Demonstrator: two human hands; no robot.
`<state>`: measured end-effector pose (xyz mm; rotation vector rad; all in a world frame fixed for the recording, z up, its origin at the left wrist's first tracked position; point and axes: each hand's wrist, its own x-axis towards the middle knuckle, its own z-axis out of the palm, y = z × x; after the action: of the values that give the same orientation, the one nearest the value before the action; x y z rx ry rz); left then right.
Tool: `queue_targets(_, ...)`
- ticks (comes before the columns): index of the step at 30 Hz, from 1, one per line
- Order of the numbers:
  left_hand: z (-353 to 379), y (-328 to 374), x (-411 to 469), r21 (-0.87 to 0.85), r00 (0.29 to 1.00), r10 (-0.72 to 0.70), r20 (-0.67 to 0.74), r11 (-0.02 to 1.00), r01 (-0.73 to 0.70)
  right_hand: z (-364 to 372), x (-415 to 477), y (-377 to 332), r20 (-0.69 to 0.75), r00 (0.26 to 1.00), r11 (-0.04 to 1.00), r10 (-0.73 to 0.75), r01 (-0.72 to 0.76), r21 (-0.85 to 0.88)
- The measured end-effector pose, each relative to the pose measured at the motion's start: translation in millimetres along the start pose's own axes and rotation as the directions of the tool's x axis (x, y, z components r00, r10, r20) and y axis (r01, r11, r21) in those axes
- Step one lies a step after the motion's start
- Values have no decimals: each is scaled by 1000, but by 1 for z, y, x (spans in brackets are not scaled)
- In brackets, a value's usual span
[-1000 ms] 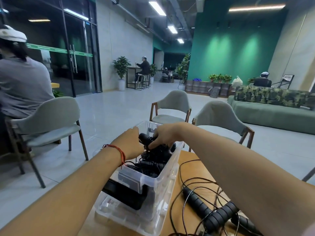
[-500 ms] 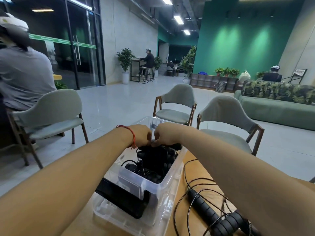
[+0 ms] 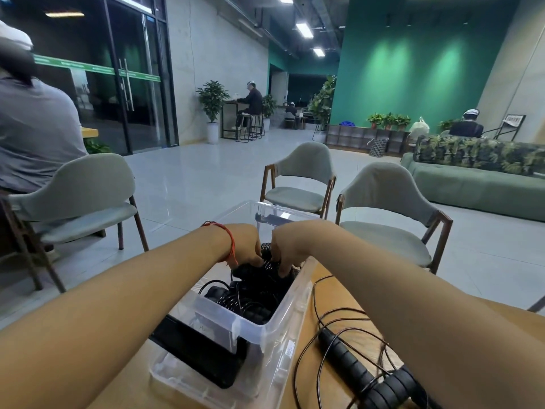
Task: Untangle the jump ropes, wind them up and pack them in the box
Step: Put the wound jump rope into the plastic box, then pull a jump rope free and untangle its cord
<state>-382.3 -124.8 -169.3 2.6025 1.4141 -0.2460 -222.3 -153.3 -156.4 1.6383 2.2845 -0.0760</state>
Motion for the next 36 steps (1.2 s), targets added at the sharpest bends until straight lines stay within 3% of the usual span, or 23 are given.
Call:
queue_targets(7, 1, -3, -4, -22, 1000, -21, 15, 1000, 22, -2, -9, -5, -17, 999, 998, 40, -39, 53)
queue_targets(15, -13, 24, -25, 50, 991, -28, -129, 998, 35, -26, -75, 7, -345, 934, 995, 96, -86, 46)
queue_targets(23, -63, 101, -46, 99, 915, 128, -383, 990, -97, -27, -159, 44, -369, 902, 974, 225, -197, 111)
queue_targets(26, -69, 135, -53, 92, 894, 167, -415, 986, -142, -22, -194, 58, -355, 900, 967, 253, -221, 128)
queue_targets(33, -55, 206, -69, 111, 903, 260, -342, 965, -236, 1, -270, 92, -348, 882, 944, 319, -262, 201)
queue_targets(36, -36, 240, -77, 78, 918, 316, -239, 949, -307, 18, -302, 105, -297, 885, 927, 358, -300, 224)
